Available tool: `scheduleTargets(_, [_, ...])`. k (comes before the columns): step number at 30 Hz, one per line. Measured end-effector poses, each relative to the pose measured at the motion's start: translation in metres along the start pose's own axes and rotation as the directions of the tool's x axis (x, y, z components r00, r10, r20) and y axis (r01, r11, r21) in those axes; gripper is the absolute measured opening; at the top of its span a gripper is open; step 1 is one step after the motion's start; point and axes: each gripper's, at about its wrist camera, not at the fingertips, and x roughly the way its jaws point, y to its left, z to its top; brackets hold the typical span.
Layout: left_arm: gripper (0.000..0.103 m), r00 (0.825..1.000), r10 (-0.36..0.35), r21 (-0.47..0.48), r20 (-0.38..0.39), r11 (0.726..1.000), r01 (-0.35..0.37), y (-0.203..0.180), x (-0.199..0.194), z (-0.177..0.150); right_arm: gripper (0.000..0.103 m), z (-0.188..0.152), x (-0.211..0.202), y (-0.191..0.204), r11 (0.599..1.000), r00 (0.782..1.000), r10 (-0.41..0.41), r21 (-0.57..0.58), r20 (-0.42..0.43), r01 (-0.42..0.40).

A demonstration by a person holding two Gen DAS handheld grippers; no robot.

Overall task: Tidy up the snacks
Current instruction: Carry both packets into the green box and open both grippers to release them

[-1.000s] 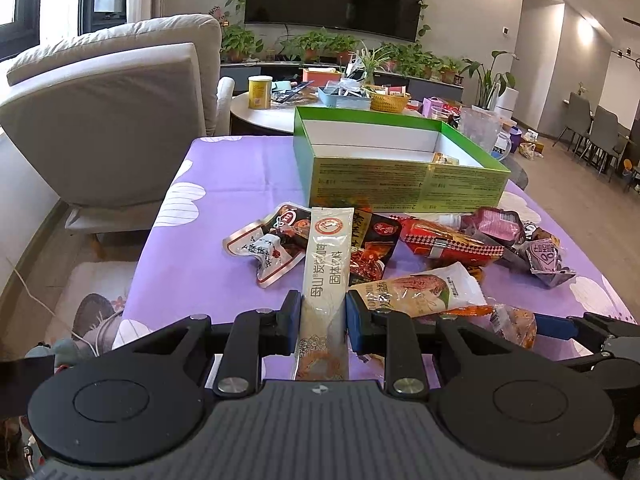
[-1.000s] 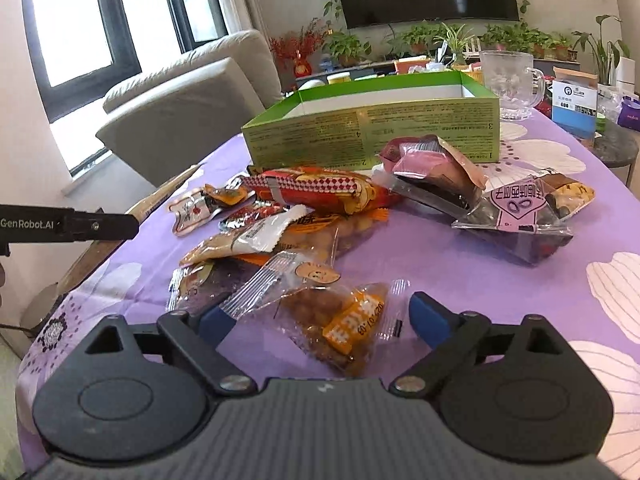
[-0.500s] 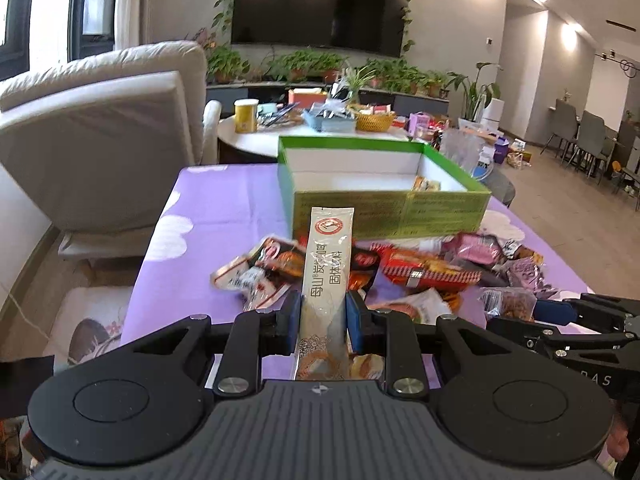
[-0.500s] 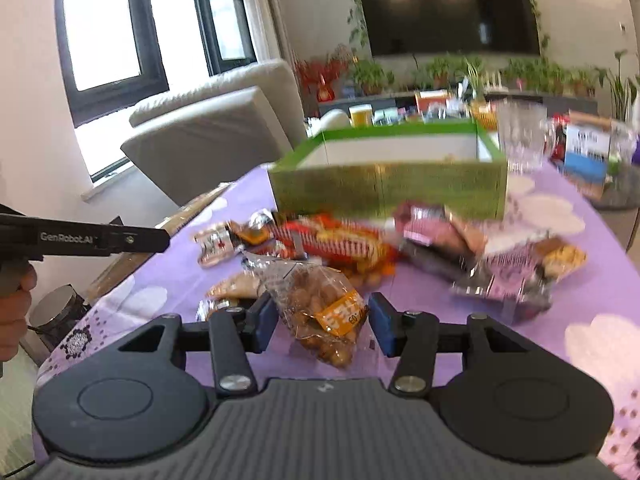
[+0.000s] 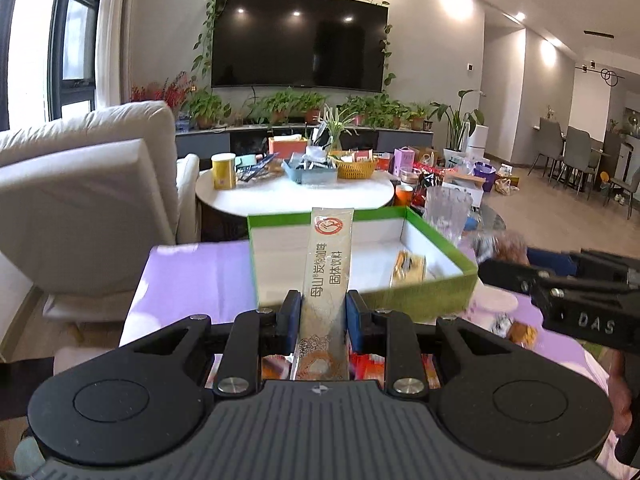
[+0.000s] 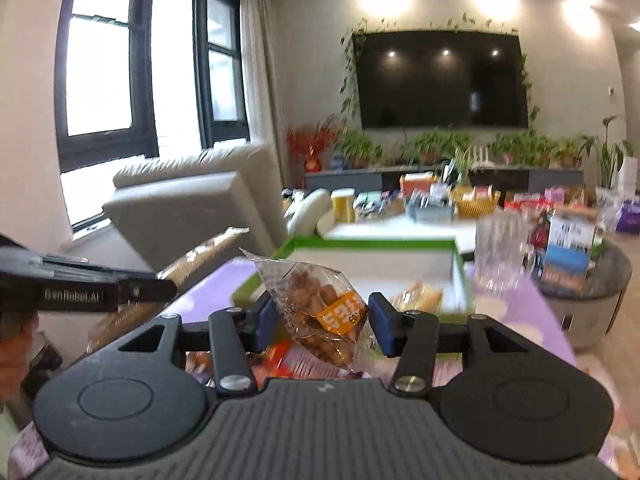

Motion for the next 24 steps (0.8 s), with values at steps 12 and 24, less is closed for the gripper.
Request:
scheduleTargets(12, [0.022,0.999,0.035,0.005,-0.039,0.999,-0.034,0.004,0.097,0.039,0.052,0.027,0.078,-0.043,0.999,0.999,-0.041,0.010,-0.022,0.041])
scheduleTargets(24, [0.025,0.981,0.037,0.005,-0.188,0.999,-0.037,0.010,0.178,0.026,0.053,0.006,0.140,-0.061,0.995,0.986,-0.084,0.041,-0.144,0.090])
